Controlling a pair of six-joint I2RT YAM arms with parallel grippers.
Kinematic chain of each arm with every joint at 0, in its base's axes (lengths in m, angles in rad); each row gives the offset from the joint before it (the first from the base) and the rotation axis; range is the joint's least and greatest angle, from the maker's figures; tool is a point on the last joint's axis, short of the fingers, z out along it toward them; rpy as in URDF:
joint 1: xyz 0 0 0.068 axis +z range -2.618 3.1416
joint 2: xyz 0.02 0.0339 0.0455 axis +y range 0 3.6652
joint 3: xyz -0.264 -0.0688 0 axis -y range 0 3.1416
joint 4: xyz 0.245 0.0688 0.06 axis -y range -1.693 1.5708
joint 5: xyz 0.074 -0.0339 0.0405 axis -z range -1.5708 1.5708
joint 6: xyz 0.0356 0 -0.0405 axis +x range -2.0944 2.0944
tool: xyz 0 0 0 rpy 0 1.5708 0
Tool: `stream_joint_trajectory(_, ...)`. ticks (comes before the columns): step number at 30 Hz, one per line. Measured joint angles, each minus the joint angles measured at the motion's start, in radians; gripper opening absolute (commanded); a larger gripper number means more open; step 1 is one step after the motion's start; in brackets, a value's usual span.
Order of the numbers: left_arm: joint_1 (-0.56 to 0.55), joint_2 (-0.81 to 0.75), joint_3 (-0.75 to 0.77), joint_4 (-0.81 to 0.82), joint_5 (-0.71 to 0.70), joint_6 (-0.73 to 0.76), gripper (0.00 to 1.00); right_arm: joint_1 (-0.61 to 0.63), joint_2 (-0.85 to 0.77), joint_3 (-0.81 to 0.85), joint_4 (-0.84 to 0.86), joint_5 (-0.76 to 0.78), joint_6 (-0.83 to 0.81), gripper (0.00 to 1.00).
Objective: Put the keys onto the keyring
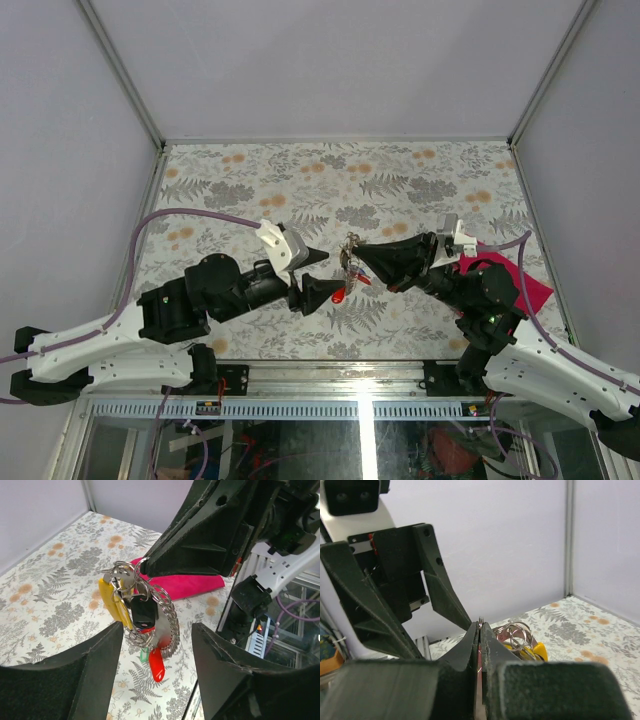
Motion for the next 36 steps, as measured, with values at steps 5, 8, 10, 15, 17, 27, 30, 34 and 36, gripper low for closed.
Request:
stream_joint_trajectory(5, 0.000, 0.005, -0.037, 0.081, -0.067, -0.001, 0.63, 0.000, 0.000, 0.000, 0.002, 0.106, 0.010, 0.00)
stream_joint_trajectory(8, 0.000, 0.013, -0.068, 0.132, -0.108, 0.003, 0.64, 0.000, 0.000, 0.000, 0.003, 0.161, 0.017, 0.00)
stream_joint_trajectory(10, 0.000, 0.023, -0.088, 0.159, -0.130, 0.010, 0.64, 0.000, 0.000, 0.000, 0.003, 0.187, 0.019, 0.00)
stream_joint_trajectory(15, 0.000, 0.053, -0.095, 0.200, -0.143, 0.041, 0.63, 0.000, 0.000, 0.000, 0.005, 0.192, 0.014, 0.00)
stream_joint_trajectory(17, 0.000, 0.054, -0.095, 0.210, -0.141, 0.055, 0.62, 0.000, -0.002, -0.007, 0.019, 0.175, 0.000, 0.00)
stream_joint_trajectory(27, 0.000, -0.007, -0.037, 0.220, -0.022, 0.103, 0.45, 0.000, -0.015, -0.062, 0.132, -0.042, -0.045, 0.00)
stream_joint_trajectory(30, 0.000, -0.031, 0.006, 0.212, 0.043, 0.112, 0.38, 0.000, -0.007, -0.060, 0.153, -0.116, -0.045, 0.00)
stream_joint_trajectory(34, 0.000, -0.035, 0.082, 0.173, 0.124, 0.123, 0.34, 0.000, 0.005, -0.051, 0.168, -0.176, -0.040, 0.00)
stream_joint_trajectory(36, 0.000, -0.024, 0.116, 0.132, 0.157, 0.130, 0.34, 0.000, 0.012, -0.040, 0.169, -0.203, -0.038, 0.00)
